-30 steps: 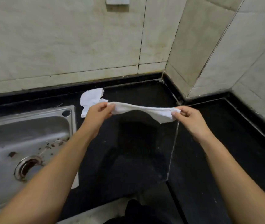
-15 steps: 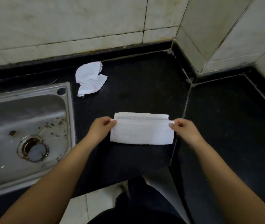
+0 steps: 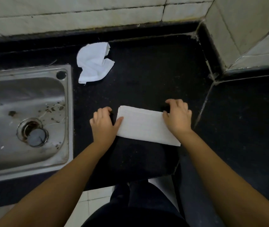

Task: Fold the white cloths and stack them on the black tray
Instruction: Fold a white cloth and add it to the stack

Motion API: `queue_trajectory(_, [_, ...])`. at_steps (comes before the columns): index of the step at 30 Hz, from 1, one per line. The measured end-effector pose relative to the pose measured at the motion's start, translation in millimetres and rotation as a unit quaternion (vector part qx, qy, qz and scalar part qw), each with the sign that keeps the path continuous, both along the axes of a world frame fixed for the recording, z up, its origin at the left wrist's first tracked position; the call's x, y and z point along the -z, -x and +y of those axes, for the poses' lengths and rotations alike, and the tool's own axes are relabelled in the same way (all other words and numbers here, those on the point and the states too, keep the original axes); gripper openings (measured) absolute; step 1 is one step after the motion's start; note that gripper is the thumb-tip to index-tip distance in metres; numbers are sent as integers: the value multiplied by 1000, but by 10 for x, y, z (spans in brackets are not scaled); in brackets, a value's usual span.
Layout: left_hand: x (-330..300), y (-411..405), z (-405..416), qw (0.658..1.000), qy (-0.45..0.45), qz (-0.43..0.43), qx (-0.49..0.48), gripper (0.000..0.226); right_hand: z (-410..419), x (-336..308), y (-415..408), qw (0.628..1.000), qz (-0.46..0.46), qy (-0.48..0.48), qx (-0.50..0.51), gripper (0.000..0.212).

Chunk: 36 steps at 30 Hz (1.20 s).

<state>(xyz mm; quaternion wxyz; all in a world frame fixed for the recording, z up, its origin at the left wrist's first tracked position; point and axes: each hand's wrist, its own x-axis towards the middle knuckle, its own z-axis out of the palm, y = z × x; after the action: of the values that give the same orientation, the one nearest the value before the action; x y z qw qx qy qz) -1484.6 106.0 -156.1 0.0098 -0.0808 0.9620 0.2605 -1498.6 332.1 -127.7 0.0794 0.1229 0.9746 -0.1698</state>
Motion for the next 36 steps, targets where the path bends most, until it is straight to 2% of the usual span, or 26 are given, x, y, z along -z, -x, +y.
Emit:
queue_trajectory(3, [78, -231, -60, 997, 59, -24, 33, 55, -499, 1, 265, 992, -37, 36, -113, 39])
queue_trajectory(6, [120, -343, -75, 996, 86, -20, 30, 59, -965, 55, 385, 976, -73, -7, -205, 43])
queue_trajectory(8, [99, -357, -63, 995, 94, -13, 31, 57, -1118, 67, 423, 971, -93, -38, -219, 41])
queue_trajectory(10, [58, -352, -58, 995, 80, -42, 34, 51, -1160, 32, 431, 966, -125, -50, -220, 37])
queue_trajectory(13, [-56, -256, -57, 995, 32, -65, 71, 30, -1024, -151, 421, 974, -140, 59, -167, 30])
queue_trajectory(16, [-350, -27, -14, 988, -129, -40, 78, 12, -690, -492, 430, 976, -54, 179, -113, 19])
queue_trajectory(18, [-648, 191, 67, 972, -221, 14, 78, 9, -441, -792, 440, 967, 12, 243, -75, 14])
queue_trajectory(22, [-1343, 488, 271, 940, -278, 143, 136, 9, -113, -1339, 379, 933, 148, 325, -40, 4])
queue_trajectory(26, [-1615, 362, 317, 908, -324, 175, 200, 8, 28, -1533, 105, 900, 190, 391, -37, 8])
queue_trajectory(30, [-1241, 15, 134, 913, -329, 102, 218, 6, -7, -1147, -279, 919, 117, 373, -53, 22])
queue_trajectory(34, [-600, -384, -143, 932, -278, -71, 223, 6, -116, -498, -814, 936, -22, 347, -49, 18])
queue_trajectory(36, [-403, -549, -227, 927, -252, -141, 241, 9, -163, -280, -1070, 939, -72, 332, -54, 18])
